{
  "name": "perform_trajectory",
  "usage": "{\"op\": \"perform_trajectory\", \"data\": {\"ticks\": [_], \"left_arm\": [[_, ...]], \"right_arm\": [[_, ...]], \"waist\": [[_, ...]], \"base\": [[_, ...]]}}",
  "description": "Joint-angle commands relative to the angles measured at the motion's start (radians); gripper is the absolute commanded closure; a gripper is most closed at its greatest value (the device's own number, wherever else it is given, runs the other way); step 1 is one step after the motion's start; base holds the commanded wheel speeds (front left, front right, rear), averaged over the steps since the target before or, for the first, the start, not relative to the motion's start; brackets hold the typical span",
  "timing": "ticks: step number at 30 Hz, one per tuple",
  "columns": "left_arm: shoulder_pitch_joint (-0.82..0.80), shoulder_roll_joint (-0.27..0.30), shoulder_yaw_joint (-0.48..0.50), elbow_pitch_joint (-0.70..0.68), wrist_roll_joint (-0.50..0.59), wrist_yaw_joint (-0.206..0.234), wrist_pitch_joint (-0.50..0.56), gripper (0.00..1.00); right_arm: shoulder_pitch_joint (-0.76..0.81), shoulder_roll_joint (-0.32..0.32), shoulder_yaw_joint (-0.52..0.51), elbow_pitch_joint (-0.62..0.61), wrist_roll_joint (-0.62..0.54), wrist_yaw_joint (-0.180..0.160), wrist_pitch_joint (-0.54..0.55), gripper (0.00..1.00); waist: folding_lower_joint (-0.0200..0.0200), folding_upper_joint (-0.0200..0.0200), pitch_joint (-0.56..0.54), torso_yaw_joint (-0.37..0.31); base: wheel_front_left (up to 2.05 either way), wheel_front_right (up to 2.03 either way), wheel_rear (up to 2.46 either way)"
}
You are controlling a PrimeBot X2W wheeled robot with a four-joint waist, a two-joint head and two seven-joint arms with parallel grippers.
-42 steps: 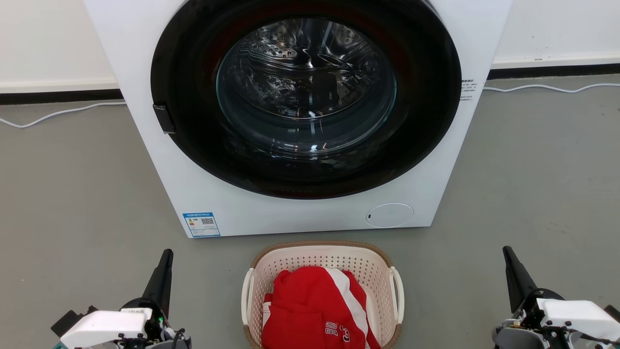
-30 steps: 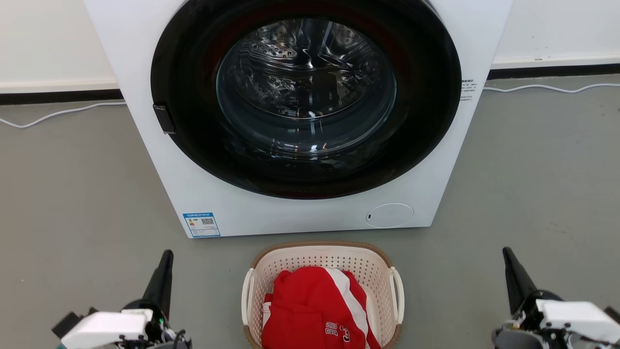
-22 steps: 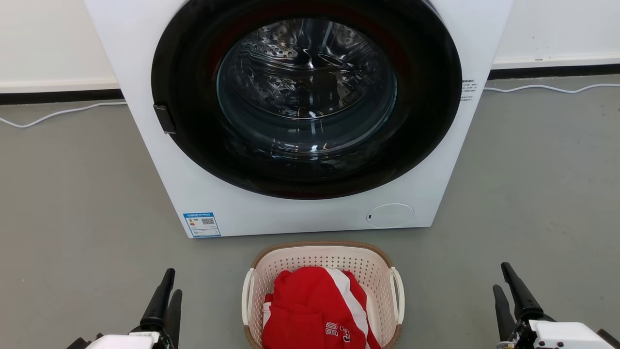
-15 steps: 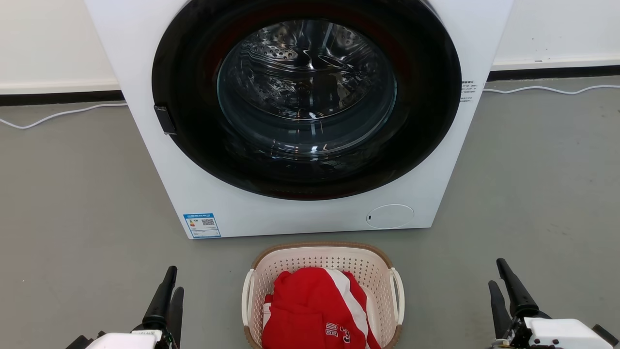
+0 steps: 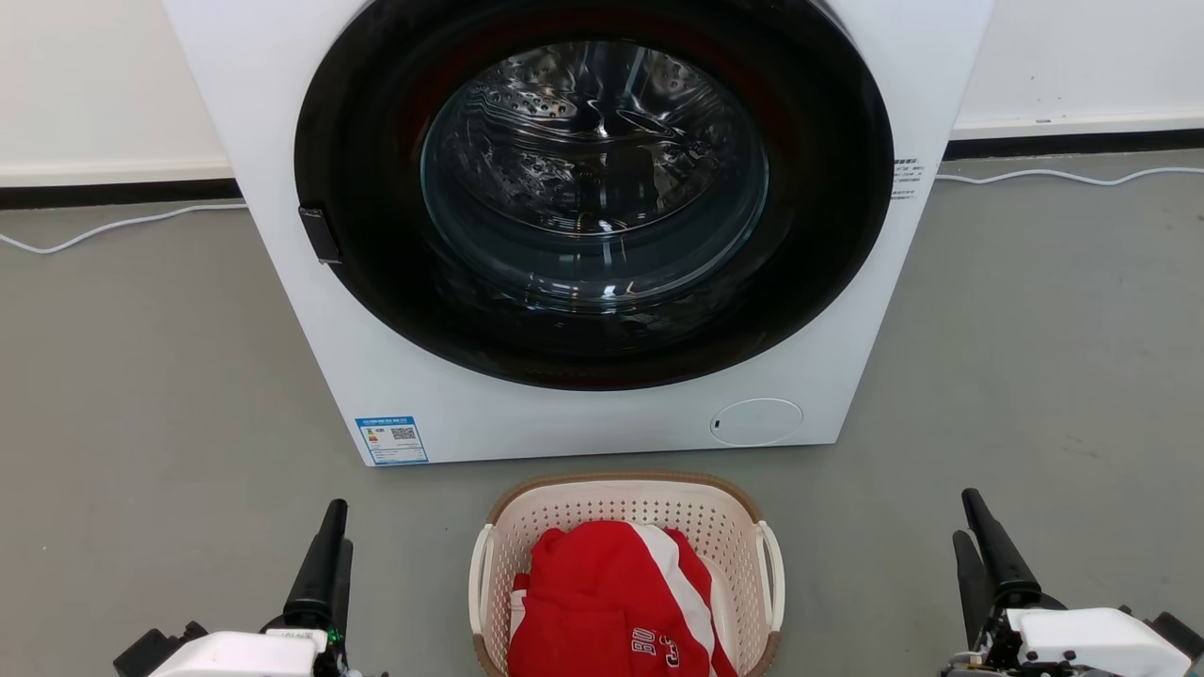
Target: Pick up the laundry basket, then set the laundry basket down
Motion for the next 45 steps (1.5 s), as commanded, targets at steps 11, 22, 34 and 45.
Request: {"op": "perform_trajectory", "data": {"ticks": [11, 22, 34, 45], "left_arm": [[-0.038, 0.007, -0.014, -0.062, 0.161, -0.002, -0.042, 0.0], [-0.039, 0.009, -0.024, -0.079, 0.36, -0.003, -0.074, 0.0], [-0.036, 0.01, -0.027, -0.104, 0.569, -0.004, -0.109, 0.0], [-0.035, 0.011, -0.04, -0.122, 0.697, -0.004, -0.142, 0.0]], "right_arm": [[-0.037, -0.026, 0.044, -0.061, -0.164, 0.003, -0.042, 0.0], [-0.036, -0.034, 0.071, -0.08, -0.336, 0.004, -0.074, 0.0], [-0.035, -0.035, 0.09, -0.096, -0.516, 0.004, -0.109, 0.0], [-0.037, -0.036, 0.106, -0.096, -0.633, 0.005, -0.142, 0.0]], "waist": [[-0.0002, 0.0, -0.002, -0.001], [-0.0002, 0.0, -0.007, -0.001], [-0.0002, 0.0, -0.012, -0.004], [-0.0002, 0.0, -0.018, -0.007]], "base": [[0.0, 0.0, 0.0], [0.0, 0.0, 0.0], [0.0, 0.0, 0.0], [0.0, 0.0, 0.0]]}}
